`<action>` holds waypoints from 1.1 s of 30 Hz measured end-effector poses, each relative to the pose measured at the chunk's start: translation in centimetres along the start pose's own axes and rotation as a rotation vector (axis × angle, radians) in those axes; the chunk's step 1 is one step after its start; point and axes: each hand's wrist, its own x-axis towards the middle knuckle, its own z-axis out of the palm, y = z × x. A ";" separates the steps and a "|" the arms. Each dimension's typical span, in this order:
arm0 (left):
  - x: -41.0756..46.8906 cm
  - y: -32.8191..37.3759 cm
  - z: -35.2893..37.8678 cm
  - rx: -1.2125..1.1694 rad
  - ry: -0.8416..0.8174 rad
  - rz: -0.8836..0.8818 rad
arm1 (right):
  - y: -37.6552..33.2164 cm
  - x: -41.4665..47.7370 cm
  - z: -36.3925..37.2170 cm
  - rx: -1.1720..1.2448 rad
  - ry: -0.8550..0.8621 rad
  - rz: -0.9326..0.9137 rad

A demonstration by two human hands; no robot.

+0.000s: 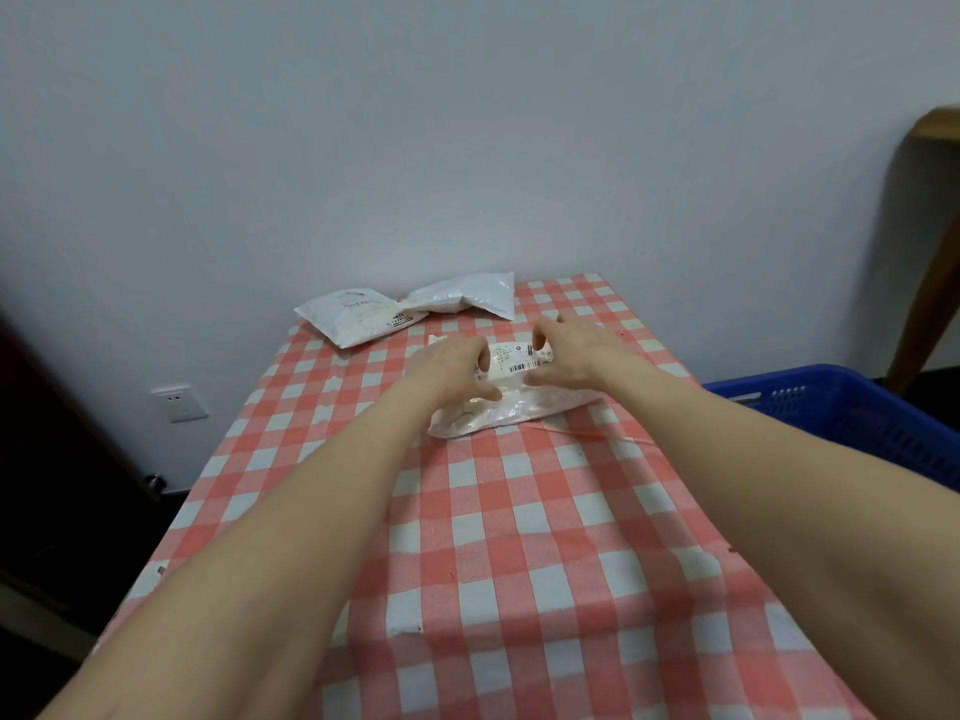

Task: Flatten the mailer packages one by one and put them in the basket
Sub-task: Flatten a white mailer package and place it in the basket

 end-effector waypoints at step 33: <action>2.0 0.1 -0.8 0.026 -0.048 -0.055 | 0.8 2.7 -0.3 0.137 -0.098 0.096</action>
